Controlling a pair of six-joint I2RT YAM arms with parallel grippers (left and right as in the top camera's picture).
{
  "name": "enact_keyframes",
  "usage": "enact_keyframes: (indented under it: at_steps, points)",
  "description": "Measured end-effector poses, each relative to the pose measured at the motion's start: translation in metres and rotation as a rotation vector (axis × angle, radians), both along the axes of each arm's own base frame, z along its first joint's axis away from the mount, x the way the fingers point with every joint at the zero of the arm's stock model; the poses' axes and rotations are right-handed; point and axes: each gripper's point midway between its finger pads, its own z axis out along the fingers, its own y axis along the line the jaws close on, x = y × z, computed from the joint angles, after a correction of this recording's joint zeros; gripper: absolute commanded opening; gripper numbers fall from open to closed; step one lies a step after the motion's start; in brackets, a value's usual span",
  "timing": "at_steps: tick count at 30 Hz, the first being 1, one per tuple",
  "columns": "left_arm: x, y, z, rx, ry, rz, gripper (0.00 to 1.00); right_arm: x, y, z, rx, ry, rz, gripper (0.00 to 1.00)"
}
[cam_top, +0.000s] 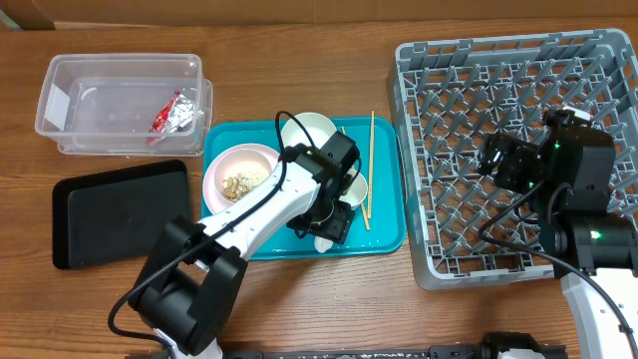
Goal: Sort waste into correct bins and load items into the dishwasher
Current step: 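Grasp the white tissue with the left gripper and drop it in the clear bin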
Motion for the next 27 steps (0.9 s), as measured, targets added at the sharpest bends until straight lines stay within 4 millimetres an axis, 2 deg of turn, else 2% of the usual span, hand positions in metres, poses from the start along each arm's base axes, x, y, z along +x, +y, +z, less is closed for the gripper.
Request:
enact_keyframes:
  at_steps: [4,10,12,19,23,25,27]
  points:
    - [0.0,0.007,-0.012,0.03,-0.019,0.011,0.46,0.0,0.0,0.0,0.0,0.0,0.0,1.0]
    - [0.002,0.012,-0.015,0.059,-0.036,0.028,0.1,0.0,-0.003,0.0,-0.012,0.001,-0.014,1.0]
    - [0.002,0.013,-0.015,0.061,-0.039,0.025,0.04,0.0,-0.005,0.0,-0.017,0.001,-0.02,1.0]
    - [0.001,0.012,-0.015,0.064,-0.037,0.034,0.04,-0.001,-0.006,0.0,-0.024,0.001,-0.028,1.0]
    - [-0.005,0.019,-0.01,0.091,-0.015,0.041,0.04,0.0,-0.006,0.0,-0.024,0.001,-0.029,1.0]
    - [0.002,0.017,0.006,0.08,-0.056,0.046,0.04,-0.001,-0.006,0.0,-0.024,0.001,-0.028,1.0]
    - [0.018,0.013,0.034,0.047,-0.142,0.055,0.04,0.0,-0.006,0.0,-0.024,0.001,-0.028,1.0]
